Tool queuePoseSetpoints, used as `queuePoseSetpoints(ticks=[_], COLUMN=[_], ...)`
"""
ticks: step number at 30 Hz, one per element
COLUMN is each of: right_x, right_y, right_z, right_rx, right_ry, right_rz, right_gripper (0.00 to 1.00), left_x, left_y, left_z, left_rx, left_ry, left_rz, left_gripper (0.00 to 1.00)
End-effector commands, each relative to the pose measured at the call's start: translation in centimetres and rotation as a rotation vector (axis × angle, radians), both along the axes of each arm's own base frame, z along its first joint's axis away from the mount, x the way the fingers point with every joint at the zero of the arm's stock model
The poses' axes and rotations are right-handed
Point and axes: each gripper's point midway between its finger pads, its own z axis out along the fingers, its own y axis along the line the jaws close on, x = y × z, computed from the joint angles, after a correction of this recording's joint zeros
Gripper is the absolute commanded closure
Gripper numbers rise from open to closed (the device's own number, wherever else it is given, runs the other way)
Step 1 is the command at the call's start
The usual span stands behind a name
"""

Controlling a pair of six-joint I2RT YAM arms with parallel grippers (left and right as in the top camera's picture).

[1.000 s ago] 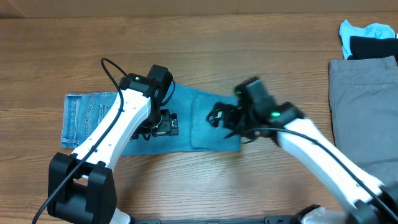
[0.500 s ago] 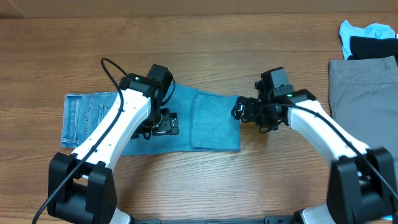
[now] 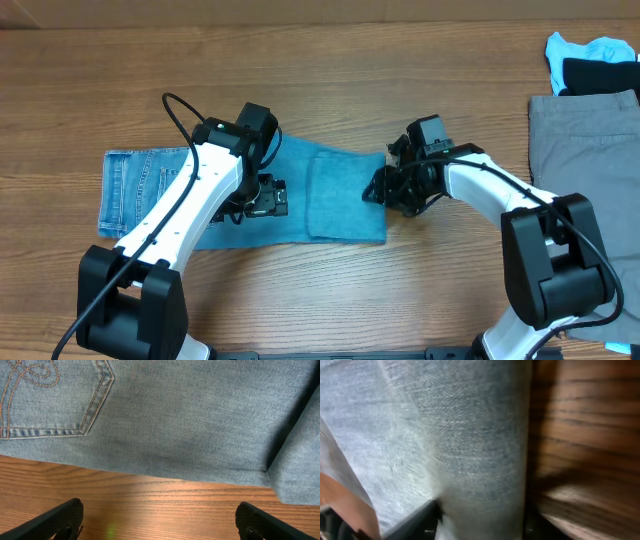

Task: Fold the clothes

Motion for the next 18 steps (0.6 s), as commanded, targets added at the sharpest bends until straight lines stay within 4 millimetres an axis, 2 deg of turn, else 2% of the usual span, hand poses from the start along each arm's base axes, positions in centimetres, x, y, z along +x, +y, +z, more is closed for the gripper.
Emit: queuePoseSetpoints(ticks=[1,4,11,15,18], right_x=[-0.8,-0.8,-0.7,-1.2,-1.4], right_y=[1.2,1.8,0.5,-2.7,-5.0], right_z=[-0.2,-0.1,-0.5,-0.9,-0.2], right_rx=[0.023,0.025,-0.012,-0.143,-0.222], right_ry=[0.024,0.021,0.078,0.104,0.1], right_rz=[0.018,0.018,-0.082,-0.139,-0.18], right_gripper=[0.69,0.95,0.96,0.96,0.96], left_x=[0.0,0.0,-0.5,-0.8,-0.9], left_y=[-0.1,-0.1,0.1,0.2,0.2], left_z=[-0.2,-0.2,-0.7,-1.3,-1.8], left_rx=[-0.01,-0.01,-0.004,-0.003,-0.003], left_ry=[0.01,0.01,0.027,0.033,0.031], left_rz=[0.002,0.002,0.002,0.002,0.002], left_gripper=[0.0,0.0,0.0,0.0,0.0])
